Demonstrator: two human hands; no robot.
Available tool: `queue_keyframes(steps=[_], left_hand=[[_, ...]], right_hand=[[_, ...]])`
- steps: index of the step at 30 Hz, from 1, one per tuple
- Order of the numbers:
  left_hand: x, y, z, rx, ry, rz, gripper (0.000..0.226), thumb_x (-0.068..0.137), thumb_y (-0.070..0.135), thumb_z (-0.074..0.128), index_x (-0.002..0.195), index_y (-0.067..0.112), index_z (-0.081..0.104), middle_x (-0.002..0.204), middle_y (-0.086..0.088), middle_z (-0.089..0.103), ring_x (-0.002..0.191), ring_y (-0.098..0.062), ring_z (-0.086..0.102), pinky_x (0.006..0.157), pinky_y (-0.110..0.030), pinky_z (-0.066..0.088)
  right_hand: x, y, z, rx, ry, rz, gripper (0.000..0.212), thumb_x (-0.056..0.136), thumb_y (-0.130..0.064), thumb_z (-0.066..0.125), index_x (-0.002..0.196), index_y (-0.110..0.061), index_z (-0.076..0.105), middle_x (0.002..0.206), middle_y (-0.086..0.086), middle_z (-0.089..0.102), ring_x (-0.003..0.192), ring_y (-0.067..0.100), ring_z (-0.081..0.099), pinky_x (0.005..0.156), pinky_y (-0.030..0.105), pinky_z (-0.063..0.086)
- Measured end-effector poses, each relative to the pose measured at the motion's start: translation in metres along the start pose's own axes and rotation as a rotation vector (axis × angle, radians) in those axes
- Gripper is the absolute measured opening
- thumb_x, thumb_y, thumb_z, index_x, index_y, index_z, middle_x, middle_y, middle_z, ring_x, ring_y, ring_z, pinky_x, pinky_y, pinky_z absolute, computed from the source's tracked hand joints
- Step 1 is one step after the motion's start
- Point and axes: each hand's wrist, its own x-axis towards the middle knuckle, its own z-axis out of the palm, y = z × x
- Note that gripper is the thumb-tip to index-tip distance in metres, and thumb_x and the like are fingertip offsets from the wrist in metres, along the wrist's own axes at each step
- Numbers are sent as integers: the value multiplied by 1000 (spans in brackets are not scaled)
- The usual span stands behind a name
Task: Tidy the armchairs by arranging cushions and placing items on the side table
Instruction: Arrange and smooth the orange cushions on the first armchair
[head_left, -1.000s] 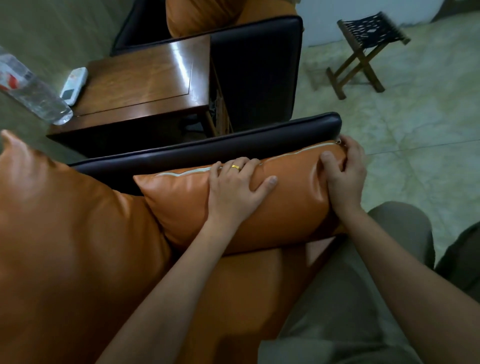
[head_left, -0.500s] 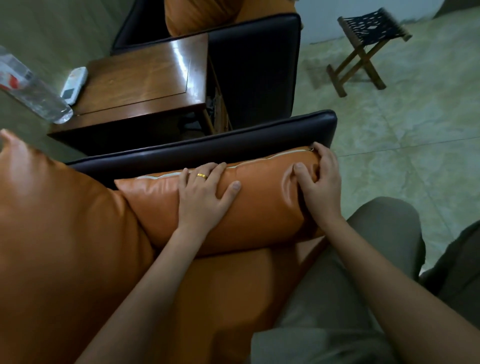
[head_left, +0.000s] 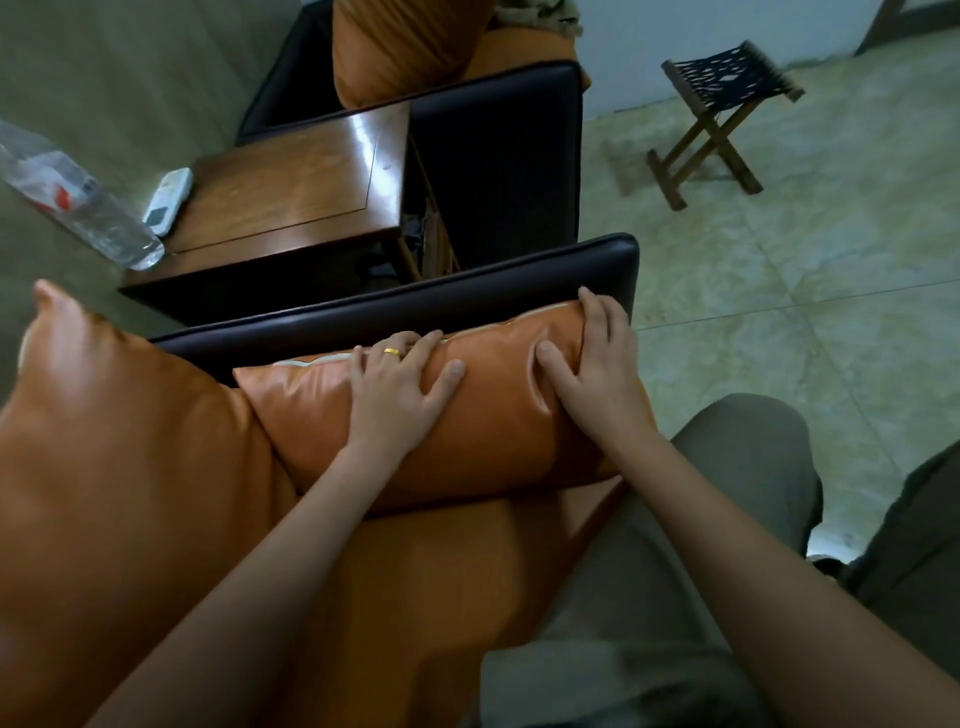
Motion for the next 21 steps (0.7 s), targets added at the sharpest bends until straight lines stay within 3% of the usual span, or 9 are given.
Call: queue_keyframes(steps=[3,5,7,10,14,17,19,21], left_hand=[[-1,24,7,-27,65,-58,55,99,63,33,136,30,57,132,1,58,129,-19,46,118,-51,20],[1,29,8,-52,100,-97,55,98,63,35,134,30,60,130,1,59,128,-19,47,118,-50,21],[1,30,8,-63,109,-113,52,98,60,38,133,29,61,130,2,60,127,-18,48,117,-51,24],[3,32,11,-44,83,-131,51,98,55,39,134,26,60,132,1,59,127,-17,48,115,-51,27],[14,32,8,0,39,-139,51,97,51,41,135,23,59,136,-4,57,128,-23,49,109,-56,32],[5,51,11,20,6,-399,58,96,56,39,141,23,53,150,-9,43,140,-27,36,115,-59,24],[-9,62,7,-30,-36,-625,65,95,60,36,151,28,37,163,-7,23,151,-26,17,119,-62,10],[-30,67,-4,-78,-138,-750,67,98,60,34,158,35,16,168,0,2,154,-24,-2,118,-58,6]], right_hand=[[16,6,-18,-253,-15,-107,70,92,-63,43,151,-27,32,156,6,30,147,31,19,119,56,21],[30,10,-26,-304,-2,-216,63,92,-62,45,143,-26,48,148,4,44,142,31,28,116,55,26],[40,17,-27,-208,-23,-275,57,92,-59,48,137,-25,56,139,2,49,134,29,36,110,50,36],[43,30,-17,-2,-13,-306,51,92,-52,55,133,-22,60,137,3,51,131,31,37,108,42,38],[46,35,-19,64,-68,-304,50,94,-49,57,134,-20,60,141,8,51,134,36,36,111,49,35],[51,30,-39,-103,-219,-370,51,96,-48,54,143,-28,50,155,11,39,144,41,26,116,67,19],[53,30,-54,-247,-318,-602,55,98,-44,52,151,-35,40,162,10,29,151,40,18,118,69,7],[61,35,-71,-333,-513,-776,60,99,-43,50,155,-34,32,165,8,23,154,35,9,119,66,7]])
